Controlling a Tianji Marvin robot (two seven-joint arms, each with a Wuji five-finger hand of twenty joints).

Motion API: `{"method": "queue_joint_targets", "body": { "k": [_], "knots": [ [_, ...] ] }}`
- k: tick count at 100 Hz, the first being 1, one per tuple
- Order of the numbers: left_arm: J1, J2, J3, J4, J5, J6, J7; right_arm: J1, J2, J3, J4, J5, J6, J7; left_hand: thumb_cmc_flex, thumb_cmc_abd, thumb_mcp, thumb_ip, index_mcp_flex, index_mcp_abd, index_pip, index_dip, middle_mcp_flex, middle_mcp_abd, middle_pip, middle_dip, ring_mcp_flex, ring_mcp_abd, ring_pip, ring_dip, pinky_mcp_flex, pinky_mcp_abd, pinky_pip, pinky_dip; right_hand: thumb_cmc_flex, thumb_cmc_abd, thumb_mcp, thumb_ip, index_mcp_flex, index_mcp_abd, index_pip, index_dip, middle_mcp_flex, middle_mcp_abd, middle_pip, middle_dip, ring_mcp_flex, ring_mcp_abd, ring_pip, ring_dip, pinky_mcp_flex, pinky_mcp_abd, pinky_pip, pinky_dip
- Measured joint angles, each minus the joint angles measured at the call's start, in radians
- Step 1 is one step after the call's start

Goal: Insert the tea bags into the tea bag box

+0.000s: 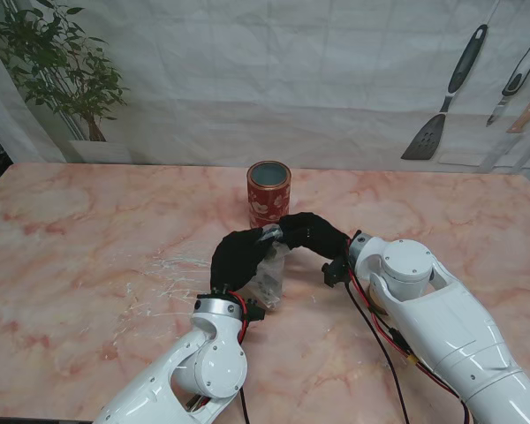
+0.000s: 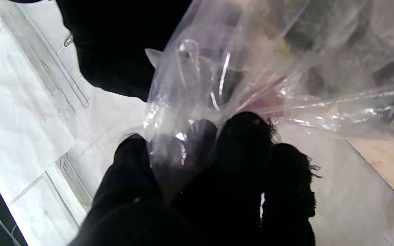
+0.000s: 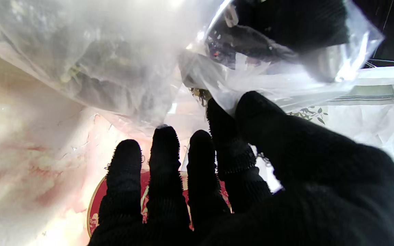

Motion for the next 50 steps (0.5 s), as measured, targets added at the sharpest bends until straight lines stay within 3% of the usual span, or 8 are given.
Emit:
{"method": "queue_joint_targets", "body": {
  "k": [50],
  "knots": [
    [-0.018,-0.001,-0.018,0.005,-0.009,0.054,-0.006,-0.046,0.022,0.076,-0.108,-0.053,0.065,-0.014,0.0,0.0,0.0,0.0,0.0,0.0,0.0,0.0,0.0,0.0,0.0,0.0,0.0,0.0,0.0,0.0,0.0,0.0,0.0,0.0,0.002,0.014,-0.021,0.02,-0.012,0.017,0.002,0.072,-0.002,0.013,0.0,0.0,0.0,0.001,0.0,0.0,-0.002,0.0,-0.002,0.0]
  ]
}}
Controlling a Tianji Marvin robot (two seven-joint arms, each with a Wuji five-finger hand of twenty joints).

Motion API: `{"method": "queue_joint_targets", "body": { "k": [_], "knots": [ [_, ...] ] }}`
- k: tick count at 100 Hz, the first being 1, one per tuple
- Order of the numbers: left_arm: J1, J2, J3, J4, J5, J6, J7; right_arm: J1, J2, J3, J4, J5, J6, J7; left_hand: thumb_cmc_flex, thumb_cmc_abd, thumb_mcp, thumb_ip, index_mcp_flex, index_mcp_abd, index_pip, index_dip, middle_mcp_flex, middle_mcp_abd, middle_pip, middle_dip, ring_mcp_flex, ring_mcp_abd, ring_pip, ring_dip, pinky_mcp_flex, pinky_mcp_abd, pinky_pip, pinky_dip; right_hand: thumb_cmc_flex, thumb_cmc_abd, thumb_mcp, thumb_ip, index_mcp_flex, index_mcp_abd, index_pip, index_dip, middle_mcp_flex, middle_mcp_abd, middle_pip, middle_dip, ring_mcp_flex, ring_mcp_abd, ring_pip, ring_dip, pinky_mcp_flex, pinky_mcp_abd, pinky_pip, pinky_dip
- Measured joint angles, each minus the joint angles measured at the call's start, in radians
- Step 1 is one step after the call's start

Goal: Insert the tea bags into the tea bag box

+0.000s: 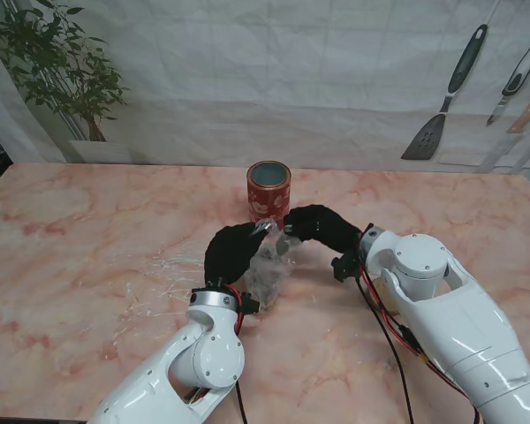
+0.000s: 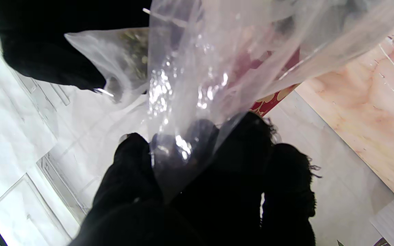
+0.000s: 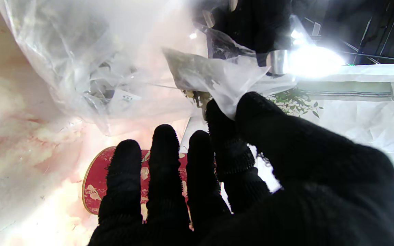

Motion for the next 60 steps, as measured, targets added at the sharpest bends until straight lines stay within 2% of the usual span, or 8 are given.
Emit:
{"method": "queue_joint_targets", "body": {
  "k": [25,60],
  "knots": [
    [-0.004,-0.001,-0.01,0.0,-0.005,0.029,-0.003,-0.036,0.006,0.045,-0.05,-0.008,0.022,-0.007,0.0,0.0,0.0,0.0,0.0,0.0,0.0,0.0,0.0,0.0,0.0,0.0,0.0,0.0,0.0,0.0,0.0,0.0,0.0,0.0,0.001,0.016,-0.014,0.0,-0.001,0.009,0.0,0.015,-0.009,0.004,0.0,0.0,0.0,0.0,0.0,0.0,0.0,0.0,0.0,0.0],
    [-0.003,-0.001,-0.024,-0.007,-0.009,0.048,-0.01,-0.053,-0.003,0.081,-0.077,0.022,0.022,-0.093,0.0,0.0,0.0,0.0,0.0,0.0,0.0,0.0,0.0,0.0,0.0,0.0,0.0,0.0,0.0,0.0,0.0,0.0,0.0,0.0,0.001,0.016,-0.014,0.0,-0.001,0.009,0.0,0.025,-0.009,0.004,0.0,0.0,0.0,0.0,0.0,0.0,0.0,0.0,0.0,0.0]
  ]
}}
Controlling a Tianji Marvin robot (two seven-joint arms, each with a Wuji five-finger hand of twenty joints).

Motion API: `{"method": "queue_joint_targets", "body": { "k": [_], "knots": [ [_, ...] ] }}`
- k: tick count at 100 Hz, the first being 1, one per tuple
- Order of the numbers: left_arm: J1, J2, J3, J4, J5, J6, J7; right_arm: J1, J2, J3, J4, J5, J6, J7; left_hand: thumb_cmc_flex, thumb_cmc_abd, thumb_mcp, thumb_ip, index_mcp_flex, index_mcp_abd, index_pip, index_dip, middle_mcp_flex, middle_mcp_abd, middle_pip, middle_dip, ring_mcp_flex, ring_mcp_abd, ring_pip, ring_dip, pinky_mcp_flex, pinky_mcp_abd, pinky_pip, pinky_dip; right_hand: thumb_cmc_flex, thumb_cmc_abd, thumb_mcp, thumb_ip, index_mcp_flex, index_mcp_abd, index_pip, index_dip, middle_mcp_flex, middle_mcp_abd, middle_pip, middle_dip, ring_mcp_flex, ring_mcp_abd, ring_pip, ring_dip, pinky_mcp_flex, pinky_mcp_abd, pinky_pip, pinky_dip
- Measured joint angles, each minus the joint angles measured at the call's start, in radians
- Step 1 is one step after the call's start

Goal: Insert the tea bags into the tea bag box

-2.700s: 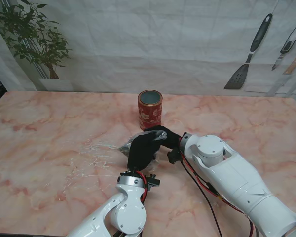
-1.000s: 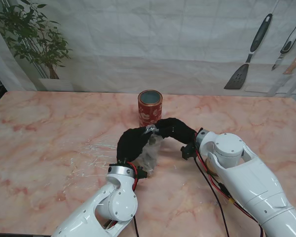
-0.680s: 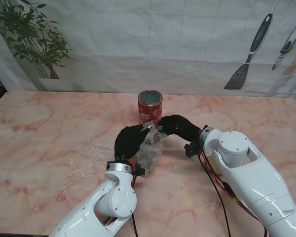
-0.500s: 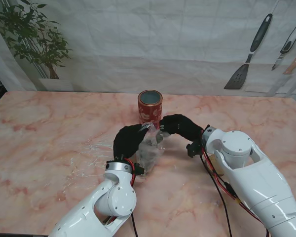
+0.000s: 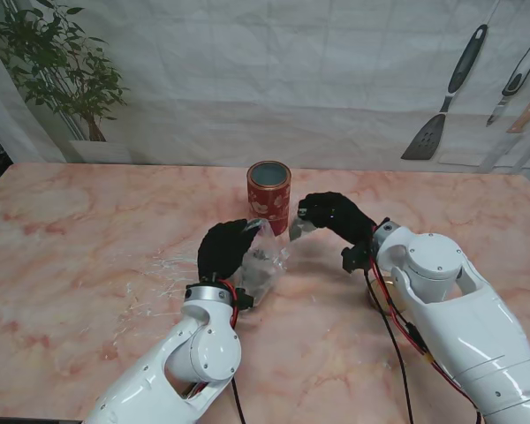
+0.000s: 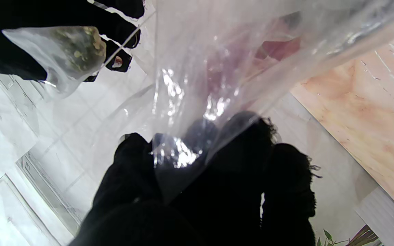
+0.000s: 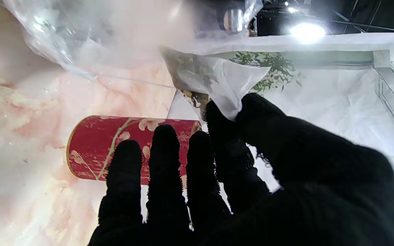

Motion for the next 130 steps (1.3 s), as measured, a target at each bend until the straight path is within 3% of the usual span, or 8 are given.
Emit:
{"method": "queue_joint_targets", "body": {
  "k": [37,78,130],
  "knots": [
    [0.015,0.002,-0.018,-0.016,0.002,0.004,-0.003,0.026,-0.02,0.002,-0.018,0.0,0.018,-0.085,0.0,0.0,0.0,0.0,0.0,0.0,0.0,0.0,0.0,0.0,0.0,0.0,0.0,0.0,0.0,0.0,0.0,0.0,0.0,0.0,0.0,0.0,0.0,0.0,0.0,0.0,-0.001,0.0,0.0,0.0,0.0,0.0,0.0,0.0,0.001,0.0,0.0,0.0,0.0,0.0],
    [0.025,0.01,-0.032,-0.018,0.001,0.003,-0.02,0.099,-0.054,-0.019,0.033,0.039,0.03,-0.175,0.0,0.0,0.0,0.0,0.0,0.0,0.0,0.0,0.0,0.0,0.0,0.0,0.0,0.0,0.0,0.0,0.0,0.0,0.0,0.0,0.0,0.0,0.0,0.0,0.0,0.0,-0.001,0.0,0.0,0.0,0.0,0.0,0.0,0.0,0.005,0.0,0.003,0.0,0.0,0.0],
    [0.027,0.018,-0.041,-0.02,0.002,0.008,-0.048,0.215,-0.096,-0.023,0.115,0.077,0.115,-0.264,0.0,0.0,0.0,0.0,0.0,0.0,0.0,0.0,0.0,0.0,0.0,0.0,0.0,0.0,0.0,0.0,0.0,0.0,0.0,0.0,0.0,0.0,0.0,0.0,0.0,0.0,-0.001,-0.006,0.0,0.0,0.0,0.001,0.0,0.0,0.005,0.011,0.006,0.0,0.0,0.0]
  ]
}}
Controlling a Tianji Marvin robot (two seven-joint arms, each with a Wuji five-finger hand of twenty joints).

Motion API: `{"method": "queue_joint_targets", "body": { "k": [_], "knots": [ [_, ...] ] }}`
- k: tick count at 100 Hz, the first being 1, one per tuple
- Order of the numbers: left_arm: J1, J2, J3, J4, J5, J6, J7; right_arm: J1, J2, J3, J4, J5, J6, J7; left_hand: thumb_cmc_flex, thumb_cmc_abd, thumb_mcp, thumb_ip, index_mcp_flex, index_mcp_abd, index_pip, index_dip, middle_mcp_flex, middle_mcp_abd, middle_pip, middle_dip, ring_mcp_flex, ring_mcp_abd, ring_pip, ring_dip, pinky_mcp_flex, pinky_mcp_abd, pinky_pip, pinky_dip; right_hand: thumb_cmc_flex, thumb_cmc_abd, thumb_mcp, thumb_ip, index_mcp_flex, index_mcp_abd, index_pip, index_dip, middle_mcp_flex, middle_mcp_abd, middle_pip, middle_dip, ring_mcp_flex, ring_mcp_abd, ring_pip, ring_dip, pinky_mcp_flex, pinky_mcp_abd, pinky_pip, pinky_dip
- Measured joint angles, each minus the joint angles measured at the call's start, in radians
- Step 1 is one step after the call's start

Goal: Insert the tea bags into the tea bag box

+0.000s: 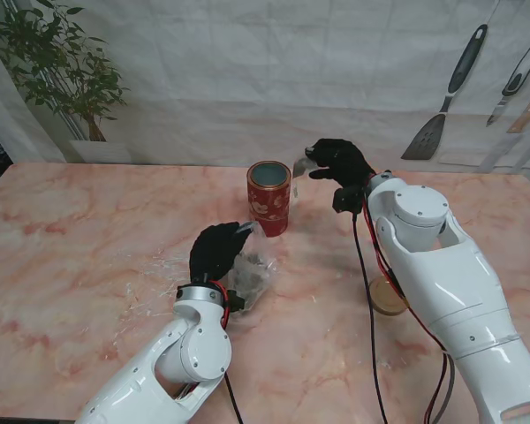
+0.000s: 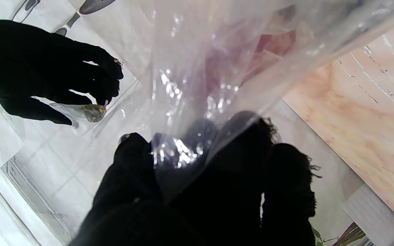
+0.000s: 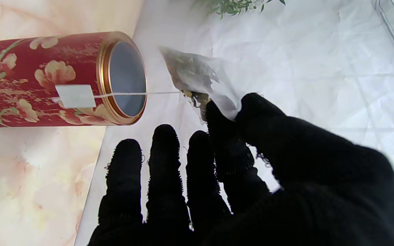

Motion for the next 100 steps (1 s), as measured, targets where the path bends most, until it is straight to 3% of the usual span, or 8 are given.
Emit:
{"method": "queue_joint_targets", "body": {
  "k": [100],
  "knots": [
    [-0.001,0.002,-0.006,0.01,-0.015,-0.002,-0.012,0.153,-0.054,-0.074,0.094,0.015,0.054,-0.126,0.0,0.0,0.0,0.0,0.0,0.0,0.0,0.0,0.0,0.0,0.0,0.0,0.0,0.0,0.0,0.0,0.0,0.0,0.0,0.0,0.0,0.0,0.0,0.0,0.001,0.0,0.0,-0.003,0.023,0.0,0.0,0.002,0.0,0.0,0.01,0.003,0.007,0.0,0.002,0.005]
  ]
}}
